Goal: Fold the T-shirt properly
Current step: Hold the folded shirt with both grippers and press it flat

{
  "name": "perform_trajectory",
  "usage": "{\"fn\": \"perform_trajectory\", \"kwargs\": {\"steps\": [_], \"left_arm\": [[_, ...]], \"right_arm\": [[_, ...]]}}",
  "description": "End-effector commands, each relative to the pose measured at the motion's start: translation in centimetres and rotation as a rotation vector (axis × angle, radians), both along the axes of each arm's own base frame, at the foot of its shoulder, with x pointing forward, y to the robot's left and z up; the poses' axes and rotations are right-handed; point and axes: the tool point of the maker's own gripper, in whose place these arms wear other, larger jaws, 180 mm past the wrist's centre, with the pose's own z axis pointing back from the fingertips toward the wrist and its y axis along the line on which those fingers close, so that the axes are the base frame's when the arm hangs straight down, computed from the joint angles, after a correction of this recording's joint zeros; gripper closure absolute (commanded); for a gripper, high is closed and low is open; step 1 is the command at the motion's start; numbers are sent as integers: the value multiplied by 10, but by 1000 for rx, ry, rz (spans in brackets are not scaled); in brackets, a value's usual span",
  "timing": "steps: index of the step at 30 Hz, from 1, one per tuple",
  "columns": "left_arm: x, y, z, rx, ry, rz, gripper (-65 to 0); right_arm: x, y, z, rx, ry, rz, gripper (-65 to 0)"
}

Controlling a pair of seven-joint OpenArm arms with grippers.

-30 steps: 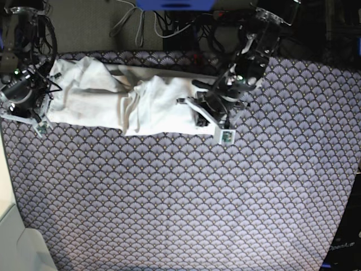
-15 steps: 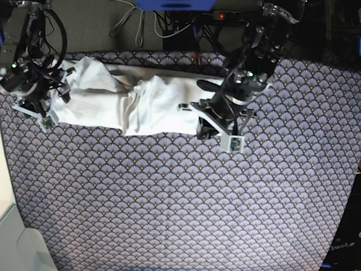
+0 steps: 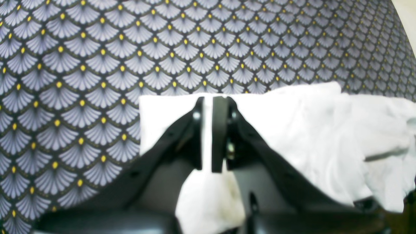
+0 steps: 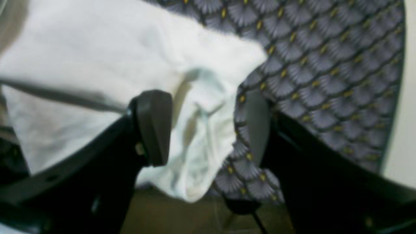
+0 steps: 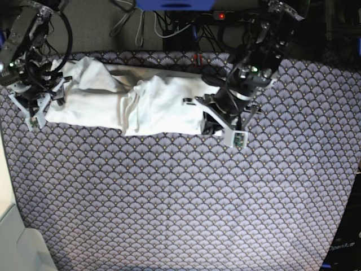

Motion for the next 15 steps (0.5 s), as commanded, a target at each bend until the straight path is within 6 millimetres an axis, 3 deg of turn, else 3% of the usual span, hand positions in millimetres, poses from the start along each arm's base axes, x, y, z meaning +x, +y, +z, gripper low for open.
{"fn": "perform_trajectory", "kwargs": {"steps": [1, 5, 15], "left_arm": [[7, 1, 13, -5, -50, 3, -35], [5, 9, 10, 21, -45, 0, -35], [2, 17, 6, 48, -38, -5, -35]], "right_arm": [[10, -6, 6, 3, -36, -7, -374], [5, -6, -18, 53, 25, -28, -374], [13, -8, -27, 95, -3, -42, -374]]}}
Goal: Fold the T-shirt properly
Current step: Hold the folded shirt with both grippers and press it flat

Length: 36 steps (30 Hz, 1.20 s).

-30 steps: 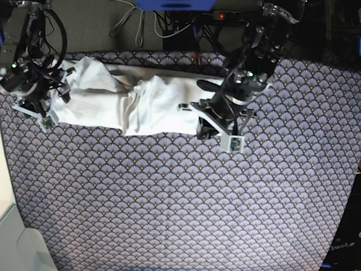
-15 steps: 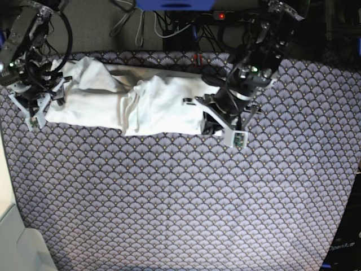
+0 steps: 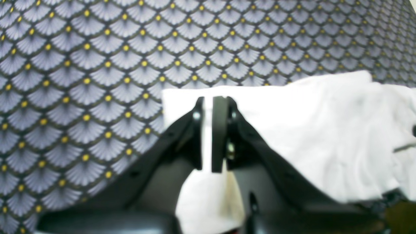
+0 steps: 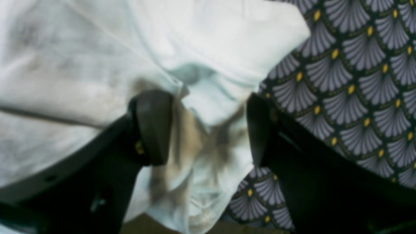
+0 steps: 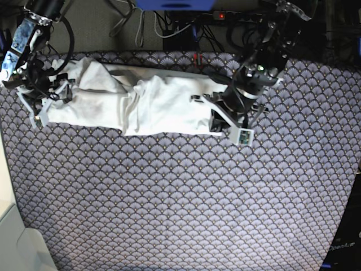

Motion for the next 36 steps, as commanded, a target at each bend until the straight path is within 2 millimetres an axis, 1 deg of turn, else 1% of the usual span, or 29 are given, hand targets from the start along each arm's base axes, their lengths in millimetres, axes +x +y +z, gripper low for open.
{"fn": "perform_trajectory", "kwargs": {"steps": [1, 4, 6, 12, 17, 21, 26, 29, 31, 34, 36], "left_arm": [[6, 0, 12, -6, -47, 0, -35], [6, 0, 12, -6, -47, 0, -35], [6, 0, 13, -6, -48, 0, -35], [7, -1, 14, -10, -50, 2, -35], [9, -1, 13, -10, -51, 3, -35], [9, -1, 14, -10, -51, 4, -35], [9, -1, 15, -12, -55, 3, -35], [9, -1, 15, -10, -55, 3, -35], [9, -1, 15, -10, -55, 3, -35], [9, 0, 14, -7, -52, 3, -35], [9, 0, 14, -7, -52, 3, -35]], "right_arm": [[9, -6, 11, -13, -45, -4, -374], [4, -17, 13, -11, -51, -54, -374], [9, -21, 17, -9, -68, -72, -374], [2, -17, -1, 31, -17, -84, -374], [-8, -5, -23, 91, 38, -96, -374], [-9, -3, -29, 108, 52, -101, -374], [-9, -4, -29, 108, 51, -105, -375], [-4, -4, -25, 107, 38, -104, -375], [-2, -8, -23, 96, 34, -103, -375], [1, -22, -16, 56, 29, -94, -375], [1, -26, -14, 46, 28, -94, -375]]}}
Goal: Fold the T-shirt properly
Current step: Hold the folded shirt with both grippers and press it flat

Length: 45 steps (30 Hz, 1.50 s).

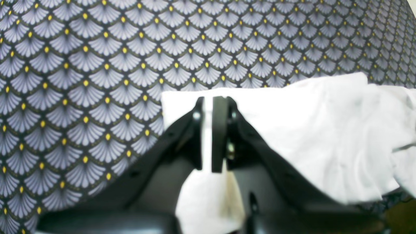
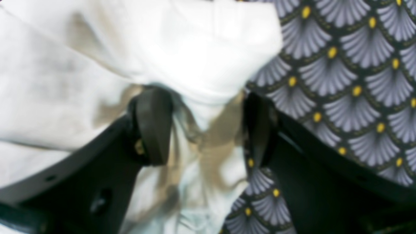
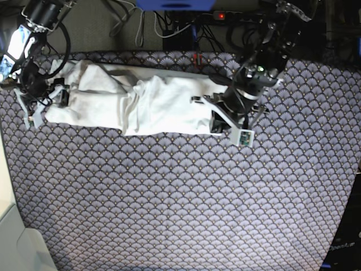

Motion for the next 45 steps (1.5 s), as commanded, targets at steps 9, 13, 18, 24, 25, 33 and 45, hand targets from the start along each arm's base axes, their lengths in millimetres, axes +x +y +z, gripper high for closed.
{"fn": "perform_trajectory", "kwargs": {"steps": [9, 13, 18, 24, 25, 33, 45], "left_arm": [[7, -1, 12, -11, -44, 3, -35], [6, -1, 10, -11, -39, 3, -35], [4, 0, 8, -9, -33, 3, -35], [4, 0, 8, -9, -33, 3, -35], [4, 0, 8, -9, -33, 3, -35], [4, 0, 8, -7, -33, 4, -35], [5, 1, 8, -1, -37, 4, -35]], "right_arm": [[-5, -20, 5, -56, 25, -5, -375], [-3, -22, 7, -59, 19, -7, -375], [-3, -26, 9, -70, 22, -6, -373], [-6, -24, 6, -67, 31, 0, -373], [-6, -25, 6, -66, 30, -5, -373], [-6, -25, 7, -68, 30, -4, -377], [-2, -26, 10, -70, 17, -6, -477]]}}
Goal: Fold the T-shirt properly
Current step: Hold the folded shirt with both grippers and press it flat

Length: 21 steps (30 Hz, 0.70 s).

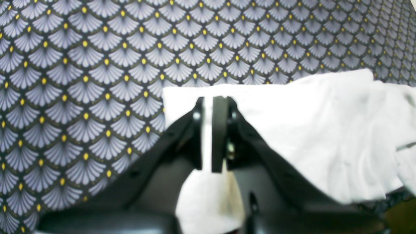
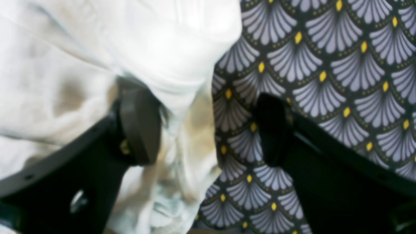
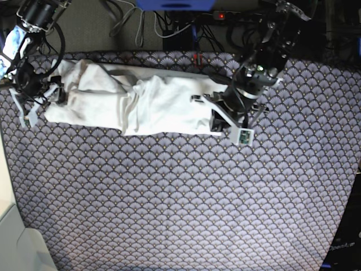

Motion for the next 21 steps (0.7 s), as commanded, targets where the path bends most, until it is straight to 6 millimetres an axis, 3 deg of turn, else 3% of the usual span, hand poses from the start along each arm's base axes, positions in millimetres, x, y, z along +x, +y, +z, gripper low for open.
{"fn": "perform_trajectory", "kwargs": {"steps": [1, 10, 17, 21], "left_arm": [[7, 0, 12, -7, -46, 2, -35], [8, 0, 13, -7, -49, 2, -35], [8, 0, 13, -7, -49, 2, -35], [8, 0, 13, -5, -49, 2, -35]], "right_arm": [[3, -10, 8, -33, -8, -3, -477], [5, -7, 6, -20, -16, -6, -477], [4, 12, 0, 22, -14, -5, -477], [14, 7, 21, -33, -67, 14, -477]]}}
